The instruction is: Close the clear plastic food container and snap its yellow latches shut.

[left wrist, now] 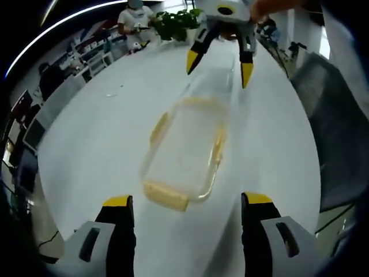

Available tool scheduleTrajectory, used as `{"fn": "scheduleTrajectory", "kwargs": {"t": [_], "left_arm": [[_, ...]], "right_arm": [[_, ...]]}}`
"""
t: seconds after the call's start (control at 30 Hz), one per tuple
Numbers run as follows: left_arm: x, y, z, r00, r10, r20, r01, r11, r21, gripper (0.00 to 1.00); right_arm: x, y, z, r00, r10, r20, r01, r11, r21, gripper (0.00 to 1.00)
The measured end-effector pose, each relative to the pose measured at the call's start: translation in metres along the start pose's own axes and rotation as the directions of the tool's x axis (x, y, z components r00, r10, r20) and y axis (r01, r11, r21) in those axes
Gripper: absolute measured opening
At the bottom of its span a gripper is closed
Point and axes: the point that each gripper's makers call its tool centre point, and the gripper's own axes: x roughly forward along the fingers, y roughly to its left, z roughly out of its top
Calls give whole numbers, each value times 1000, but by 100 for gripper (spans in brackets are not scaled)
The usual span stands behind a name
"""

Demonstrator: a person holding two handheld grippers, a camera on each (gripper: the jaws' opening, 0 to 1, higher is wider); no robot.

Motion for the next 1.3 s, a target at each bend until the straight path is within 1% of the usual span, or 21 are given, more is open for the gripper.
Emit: {"fn": "scheduleTrajectory", "kwargs": {"t": [0.1,0.17,0.33,0.4,0.47,0.57,0.63,0.83,0.93,1.03,1.17,1.23,1.3], "left_arm": [[2,2,-2,1000,-5,-13,5,1000,22,74],[3,4,0,1000,-7,-12,7,1000,30,74],[3,9,4,1000,-9,-13,10,999,52,73],[4,12,4,1000,-9,-24,11,997,77,73],[4,14,3,999,-14,-37,18,995,93,73],[4,12,3,999,-34,-41,38,994,100,73],[5,12,1,998,-43,-55,50,991,120,72],[8,14,-2,996,-56,-74,67,987,145,71],[9,15,-3,994,-64,-89,79,982,170,70],[11,16,-4,992,-73,-104,90,980,178,69],[14,16,-6,990,-81,-117,102,977,188,69],[15,17,-7,989,-83,-125,106,975,196,69],[16,19,-7,988,-79,-131,105,973,204,69]], "right_arm": [[3,0,-2,1000,9,-20,-9,1000,-26,63],[5,0,0,1000,16,-19,-17,999,-31,63],[9,-2,4,999,32,-18,-32,999,-29,64],[12,-1,7,999,45,-14,-45,999,-23,64],[15,-2,8,999,47,-14,-47,998,-31,64],[19,-3,7,998,57,-19,-58,998,-21,65],[21,-3,7,998,62,-24,-62,998,-24,65],[23,-7,8,997,71,-34,-72,997,-32,65],[26,-9,6,996,74,-43,-75,997,-33,65],[28,-9,7,996,83,-45,-84,996,-36,65],[32,-8,2,993,91,-69,-94,995,-35,63],[33,-8,0,993,86,-83,-91,994,-56,62],[33,-9,0,993,85,-86,-90,994,-59,61]]}}
